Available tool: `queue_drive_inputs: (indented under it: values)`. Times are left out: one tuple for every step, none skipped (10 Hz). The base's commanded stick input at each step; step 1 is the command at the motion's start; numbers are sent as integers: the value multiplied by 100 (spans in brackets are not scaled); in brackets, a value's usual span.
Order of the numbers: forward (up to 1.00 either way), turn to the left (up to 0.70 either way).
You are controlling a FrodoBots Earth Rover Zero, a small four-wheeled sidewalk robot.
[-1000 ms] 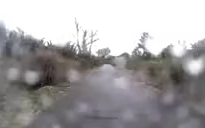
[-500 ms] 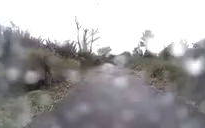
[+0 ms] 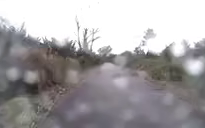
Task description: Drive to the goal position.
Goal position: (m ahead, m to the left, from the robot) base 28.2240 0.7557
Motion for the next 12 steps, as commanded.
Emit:
queue_drive_inputs:
  values:
    - [100, 0]
    - [100, 0]
    - [100, 0]
    - [100, 0]
    - [100, 0]
    - [100, 0]
    - [100, 0]
    - [100, 0]
    - [100, 0]
    - [100, 0]
    - [100, 0]
    - [100, 0]
